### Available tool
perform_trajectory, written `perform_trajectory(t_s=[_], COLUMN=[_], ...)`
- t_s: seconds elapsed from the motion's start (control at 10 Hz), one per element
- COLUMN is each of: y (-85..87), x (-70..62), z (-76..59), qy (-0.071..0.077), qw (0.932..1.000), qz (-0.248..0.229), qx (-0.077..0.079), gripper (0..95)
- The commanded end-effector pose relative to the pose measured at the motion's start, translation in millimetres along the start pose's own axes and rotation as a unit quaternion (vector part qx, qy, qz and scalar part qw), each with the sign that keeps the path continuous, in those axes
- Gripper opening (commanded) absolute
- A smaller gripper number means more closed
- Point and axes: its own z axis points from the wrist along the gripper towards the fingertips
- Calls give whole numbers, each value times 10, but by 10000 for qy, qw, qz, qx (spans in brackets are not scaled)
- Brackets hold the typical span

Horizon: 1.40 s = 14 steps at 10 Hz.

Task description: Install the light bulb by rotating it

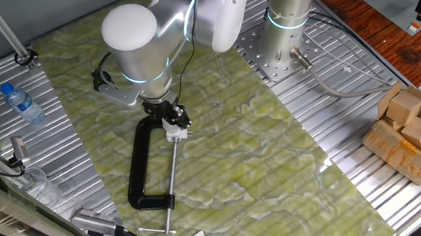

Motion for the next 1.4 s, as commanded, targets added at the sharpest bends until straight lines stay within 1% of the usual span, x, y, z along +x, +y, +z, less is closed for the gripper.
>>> perform_trajectory(t_s=[0.1,0.4,0.5,0.6,0.7,0.8,1.0,1.2,1.4], y=[3,3,3,3,2,2,2,2,1], x=[5,5,5,4,4,4,4,4,4], z=[-15,-15,-15,-15,-15,-15,-15,-15,-4], qy=[-249,-331,-353,-354,-346,-305,-276,-265,-258], qw=[9858,9720,9636,9574,9495,9448,9389,9299,9264], qz=[-1661,-2326,-2651,-2865,-3120,-3262,-3431,-3667,-3757], qx=[-11,-35,-27,-19,-35,-13,11,10,5], gripper=[760,760,760,760,760,760,760,760,760])
